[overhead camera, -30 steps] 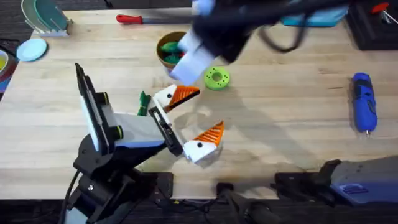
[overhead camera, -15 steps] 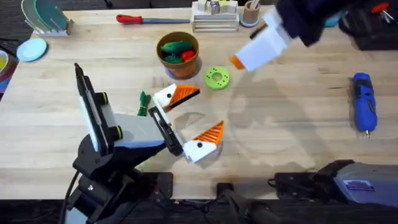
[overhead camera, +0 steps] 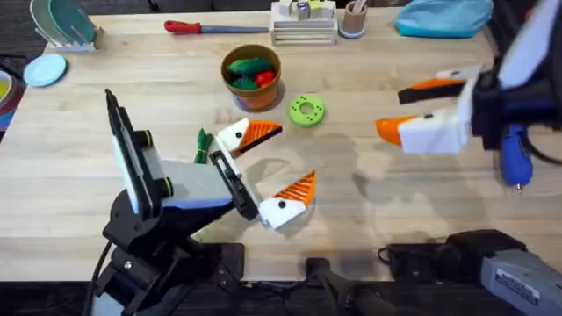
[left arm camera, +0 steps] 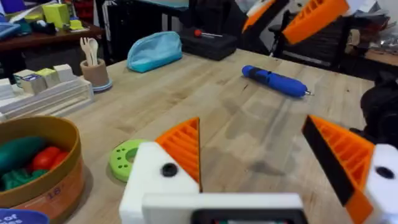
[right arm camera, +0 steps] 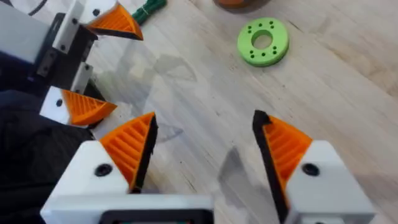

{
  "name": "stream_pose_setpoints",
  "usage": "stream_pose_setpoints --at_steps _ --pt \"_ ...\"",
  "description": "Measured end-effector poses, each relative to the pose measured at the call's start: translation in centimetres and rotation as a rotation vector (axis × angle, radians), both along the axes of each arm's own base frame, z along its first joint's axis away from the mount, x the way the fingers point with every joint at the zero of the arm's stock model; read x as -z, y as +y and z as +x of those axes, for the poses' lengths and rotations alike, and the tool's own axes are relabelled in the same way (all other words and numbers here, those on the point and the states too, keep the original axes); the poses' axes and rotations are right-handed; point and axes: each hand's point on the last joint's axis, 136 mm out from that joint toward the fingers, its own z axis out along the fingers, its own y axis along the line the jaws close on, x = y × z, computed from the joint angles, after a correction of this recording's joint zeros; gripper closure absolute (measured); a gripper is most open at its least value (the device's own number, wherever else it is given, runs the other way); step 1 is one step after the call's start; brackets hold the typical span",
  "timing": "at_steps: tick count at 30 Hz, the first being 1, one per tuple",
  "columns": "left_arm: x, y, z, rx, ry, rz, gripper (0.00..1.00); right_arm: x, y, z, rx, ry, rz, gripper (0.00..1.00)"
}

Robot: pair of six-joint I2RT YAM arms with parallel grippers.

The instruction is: Pick up the gripper from the table and insert it into the empty holder that is missing its gripper. Then pick up a screw, insert it into the mounting hole, and use the screwdriver to tighten it. Finally, clean up the table by picking up the vegetable and placing it into the bucket.

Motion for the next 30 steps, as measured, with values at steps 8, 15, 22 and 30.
stream_pose_setpoints --at_steps 8,15,22,30 --pt "0.0 0.1 0.1 -0.010 0.000 0.000 0.032 0.8 0.5 -0.7 -0.036 0.003 0.067 0.033" --pt "0.0 0.3 0.5 -0.032 0.000 -0.001 0.048 1.2 3.0 -3.6 -0.278 0.010 0.111 0.009" --pt "0.0 0.4 0.6 -0.043 0.001 -0.001 0.048 0.8 4.7 -6.2 -0.527 -0.120 0.123 0.009" --pt "0.0 0.5 0.7 -0.049 -0.003 0.000 0.428 0.7 4.9 -6.4 -0.582 -0.182 0.119 0.009"
